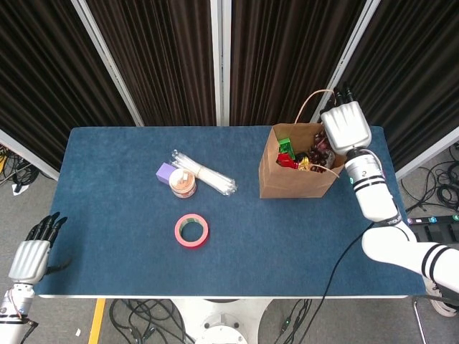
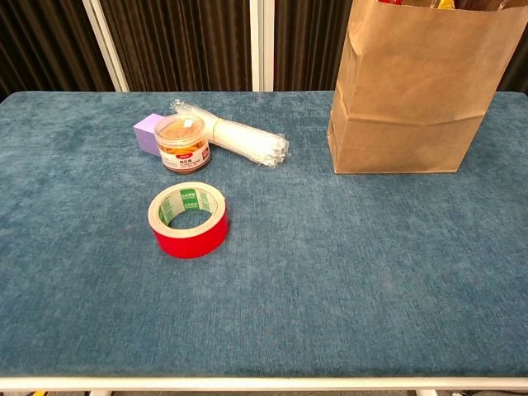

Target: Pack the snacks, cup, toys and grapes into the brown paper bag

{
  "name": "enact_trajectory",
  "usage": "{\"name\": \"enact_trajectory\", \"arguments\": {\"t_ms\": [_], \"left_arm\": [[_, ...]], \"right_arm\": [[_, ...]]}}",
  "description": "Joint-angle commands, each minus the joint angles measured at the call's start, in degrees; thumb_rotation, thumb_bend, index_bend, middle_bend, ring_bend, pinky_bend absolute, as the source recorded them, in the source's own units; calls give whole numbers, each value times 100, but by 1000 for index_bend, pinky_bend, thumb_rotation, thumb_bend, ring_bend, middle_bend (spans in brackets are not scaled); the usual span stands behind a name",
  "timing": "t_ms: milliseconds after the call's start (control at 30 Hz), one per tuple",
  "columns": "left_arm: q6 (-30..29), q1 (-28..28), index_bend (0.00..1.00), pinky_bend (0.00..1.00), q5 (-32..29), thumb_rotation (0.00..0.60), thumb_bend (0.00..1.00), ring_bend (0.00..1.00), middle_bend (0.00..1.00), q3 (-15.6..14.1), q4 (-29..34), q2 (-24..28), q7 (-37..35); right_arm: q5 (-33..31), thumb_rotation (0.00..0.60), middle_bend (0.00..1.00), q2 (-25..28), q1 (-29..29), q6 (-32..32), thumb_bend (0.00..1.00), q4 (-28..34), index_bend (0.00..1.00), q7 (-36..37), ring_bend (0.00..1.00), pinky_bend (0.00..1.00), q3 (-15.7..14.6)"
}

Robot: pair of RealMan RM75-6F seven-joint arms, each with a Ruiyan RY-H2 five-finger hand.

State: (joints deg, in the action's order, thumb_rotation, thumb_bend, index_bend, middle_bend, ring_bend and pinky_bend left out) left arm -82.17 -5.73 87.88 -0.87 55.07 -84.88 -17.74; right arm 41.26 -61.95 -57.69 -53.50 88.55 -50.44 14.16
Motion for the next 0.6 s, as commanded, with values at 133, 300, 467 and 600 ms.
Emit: {"name": "enact_trajectory", "arguments": {"t_ms": [133,300,467,600], "left_arm": [[12,-7,137,168,0,600,233,27,133,0,-1,-7,8],[9,-5,138,168,1,600,233,27,133,-1,-4,-9,4],[20,-6,138,168,-5,600,232,27,133,0,5,0,4],[35,-9,137,168,-8,600,233,27,133,-2,9,-3,1]], "right_arm": [[-33,600,230,131,-77,-34,0,194,367,95,15,0,20],[77,600,229,281,-65,-278,0,512,361,326,15,0,156],[293,600,226,666,127,-743,0,1192,350,971,15,0,557],[601,600,232,1193,477,-1240,0,1867,349,1533,25,0,862]]}}
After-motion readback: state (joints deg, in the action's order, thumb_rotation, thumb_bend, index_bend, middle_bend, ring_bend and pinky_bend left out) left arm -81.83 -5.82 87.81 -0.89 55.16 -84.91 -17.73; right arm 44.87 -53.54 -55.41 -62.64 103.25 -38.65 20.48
